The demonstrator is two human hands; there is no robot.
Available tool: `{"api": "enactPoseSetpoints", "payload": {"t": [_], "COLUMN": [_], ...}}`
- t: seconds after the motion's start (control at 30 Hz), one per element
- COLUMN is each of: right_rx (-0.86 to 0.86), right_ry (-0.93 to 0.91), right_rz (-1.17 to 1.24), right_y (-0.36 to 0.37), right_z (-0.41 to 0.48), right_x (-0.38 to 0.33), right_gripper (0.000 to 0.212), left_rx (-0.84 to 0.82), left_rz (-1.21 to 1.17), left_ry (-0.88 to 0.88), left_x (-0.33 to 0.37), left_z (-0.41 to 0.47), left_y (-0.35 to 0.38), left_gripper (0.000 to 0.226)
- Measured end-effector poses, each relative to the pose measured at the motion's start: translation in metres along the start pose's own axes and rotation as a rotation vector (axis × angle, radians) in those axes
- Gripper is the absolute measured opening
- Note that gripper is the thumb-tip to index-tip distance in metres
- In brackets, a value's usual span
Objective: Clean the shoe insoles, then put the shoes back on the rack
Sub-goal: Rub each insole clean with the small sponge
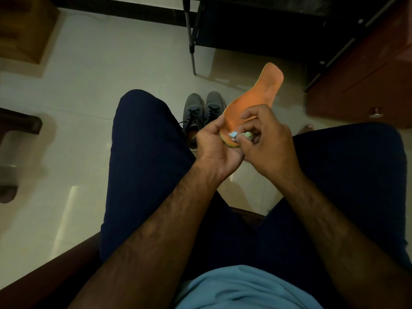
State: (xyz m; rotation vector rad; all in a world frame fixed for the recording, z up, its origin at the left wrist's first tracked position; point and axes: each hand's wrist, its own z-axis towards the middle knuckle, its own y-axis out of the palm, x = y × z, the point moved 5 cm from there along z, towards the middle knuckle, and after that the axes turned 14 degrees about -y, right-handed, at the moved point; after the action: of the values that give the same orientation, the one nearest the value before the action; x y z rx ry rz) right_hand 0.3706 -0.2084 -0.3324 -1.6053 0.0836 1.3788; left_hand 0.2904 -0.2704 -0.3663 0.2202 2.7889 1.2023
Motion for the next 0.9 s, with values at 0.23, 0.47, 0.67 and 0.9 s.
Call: {"api": "enactPoseSetpoints", "payload": {"t": [0.23, 0.47, 0.67, 0.9], "right_rx": [-0.060, -0.035, 0.193, 0.348], "right_ry": [-0.054, 0.041, 0.192, 0.265], "right_rz": [-0.006, -0.049, 0.558, 0.629], "right_y": [0.003, -0.001, -0.009, -0.015], "right_z": [-0.002, -0.001, 0.001, 0.006], "right_x": [-0.008, -0.001, 0.003, 0.013], "right_gripper": [0.043, 0.053, 0.064, 0.025], "left_rx": [-0.034, -0.037, -0.051, -0.072], "left_rz": [-0.009, 0.003, 0.004, 0.073], "left_ry": [-0.005, -0.018, -0.052, -0.033], "left_x": [0.002, -0.001, 0.001, -0.003], "left_z": [0.001, 0.001, 0.005, 0.011], "left_y": [-0.001, 0.000, 0.000, -0.002], "left_gripper": [0.052, 0.054, 0.057, 0.056]}}
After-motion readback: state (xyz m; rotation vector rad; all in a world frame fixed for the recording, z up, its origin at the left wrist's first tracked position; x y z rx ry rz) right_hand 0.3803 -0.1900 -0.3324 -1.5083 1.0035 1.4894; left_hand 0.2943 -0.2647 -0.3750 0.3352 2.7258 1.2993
